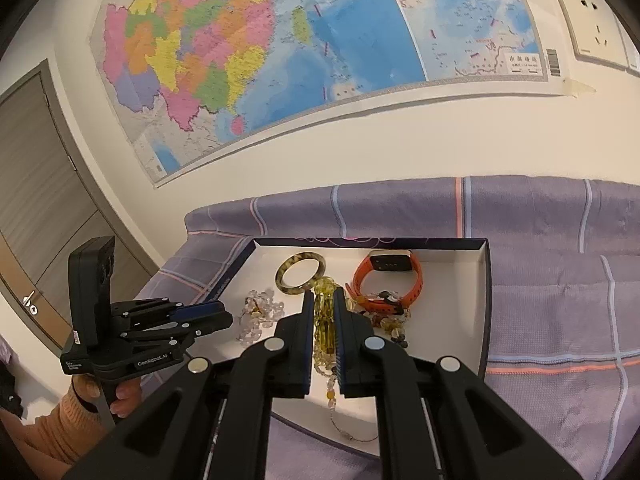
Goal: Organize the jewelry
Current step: 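Carry the gold chain into the box with right tool while left carries hair tie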
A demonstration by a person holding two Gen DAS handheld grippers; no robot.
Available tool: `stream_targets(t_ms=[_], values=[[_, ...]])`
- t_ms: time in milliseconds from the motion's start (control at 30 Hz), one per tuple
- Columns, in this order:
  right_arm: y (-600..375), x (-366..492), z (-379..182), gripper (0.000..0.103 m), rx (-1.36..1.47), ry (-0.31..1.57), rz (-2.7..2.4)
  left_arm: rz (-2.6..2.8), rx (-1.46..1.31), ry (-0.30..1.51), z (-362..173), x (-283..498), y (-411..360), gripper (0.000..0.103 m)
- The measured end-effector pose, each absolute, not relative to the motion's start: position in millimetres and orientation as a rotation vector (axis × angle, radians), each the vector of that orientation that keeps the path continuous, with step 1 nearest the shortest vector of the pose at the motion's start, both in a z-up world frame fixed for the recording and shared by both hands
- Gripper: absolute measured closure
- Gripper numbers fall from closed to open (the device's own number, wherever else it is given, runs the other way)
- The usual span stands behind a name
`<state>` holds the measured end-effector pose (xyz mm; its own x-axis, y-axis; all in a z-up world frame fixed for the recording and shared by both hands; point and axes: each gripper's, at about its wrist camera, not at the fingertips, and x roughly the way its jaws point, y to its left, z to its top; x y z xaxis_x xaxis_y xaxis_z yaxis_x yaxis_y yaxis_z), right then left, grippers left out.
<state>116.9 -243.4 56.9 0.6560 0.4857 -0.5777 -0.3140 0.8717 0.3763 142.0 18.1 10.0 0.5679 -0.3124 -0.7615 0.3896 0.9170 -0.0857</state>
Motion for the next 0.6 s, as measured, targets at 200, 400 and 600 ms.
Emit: stream_targets(t_ms=[200, 400, 600], values=[[-242, 122, 49, 0.095, 0.249, 0.747, 0.448, -0.408, 0.086, 0.902, 2, 149, 18, 0.081], [-243, 129, 39, 0.095, 0.253, 0.775, 0.434, -0.393, 0.087, 0.938, -9, 156, 18, 0.081], [-242, 135, 27, 0.095, 0.250, 0.809, 0.421, -0.397, 0.075, 0.966, -15, 160, 18, 0.079]])
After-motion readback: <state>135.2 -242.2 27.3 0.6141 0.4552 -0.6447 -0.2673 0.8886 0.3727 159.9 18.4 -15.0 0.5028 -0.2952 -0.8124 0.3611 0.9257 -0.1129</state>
